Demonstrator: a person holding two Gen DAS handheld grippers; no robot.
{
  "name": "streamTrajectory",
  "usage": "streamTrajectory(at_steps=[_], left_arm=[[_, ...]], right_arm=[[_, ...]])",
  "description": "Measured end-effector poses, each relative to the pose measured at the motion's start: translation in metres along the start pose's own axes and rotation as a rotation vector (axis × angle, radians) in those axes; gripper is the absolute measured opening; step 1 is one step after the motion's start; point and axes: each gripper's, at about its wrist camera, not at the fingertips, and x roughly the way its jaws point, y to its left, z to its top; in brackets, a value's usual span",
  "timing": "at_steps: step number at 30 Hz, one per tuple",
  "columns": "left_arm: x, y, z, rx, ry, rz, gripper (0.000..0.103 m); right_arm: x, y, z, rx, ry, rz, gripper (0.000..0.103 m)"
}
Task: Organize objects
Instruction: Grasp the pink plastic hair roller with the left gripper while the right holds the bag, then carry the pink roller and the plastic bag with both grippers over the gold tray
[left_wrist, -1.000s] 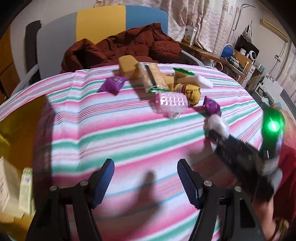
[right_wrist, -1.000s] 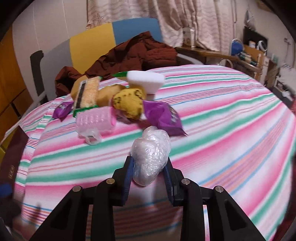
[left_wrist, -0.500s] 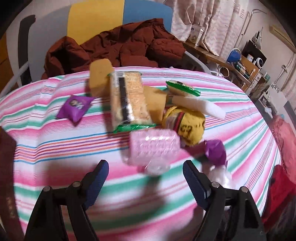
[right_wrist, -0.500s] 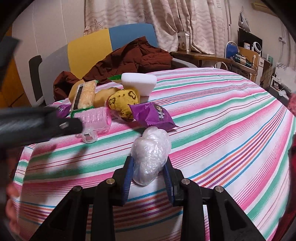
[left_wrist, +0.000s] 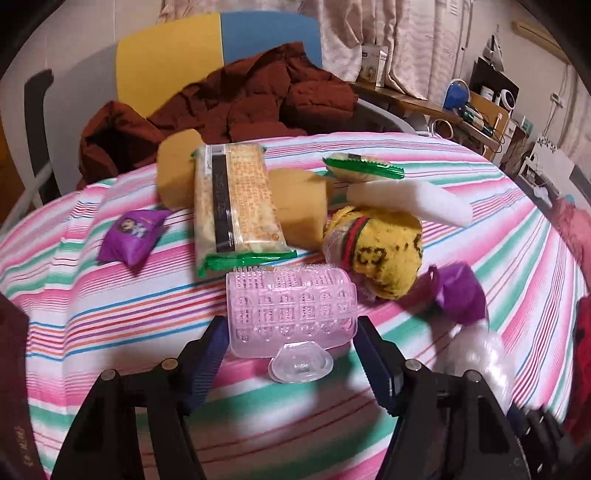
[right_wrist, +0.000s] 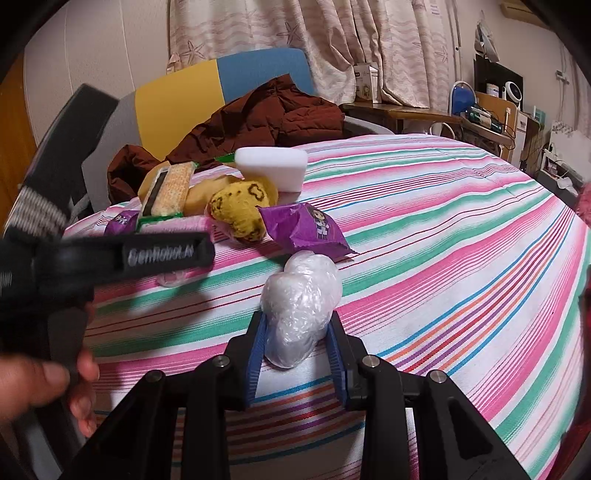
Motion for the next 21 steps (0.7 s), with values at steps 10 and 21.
streamTrajectory(at_steps=[10,21], left_arm=[[-0.051,0.043,-0.040,-0.091,-0.043,0.046,0.070],[-0.128,0.100,-0.064,-0.130,-0.148,0.108,0.070]], right_arm=[[-0.001,0.001,0.000,-0.013,-0.002,-0.016,0.032],[-0.017,0.023,-0.002,-0.107,-0.046,-0.041,0.031]])
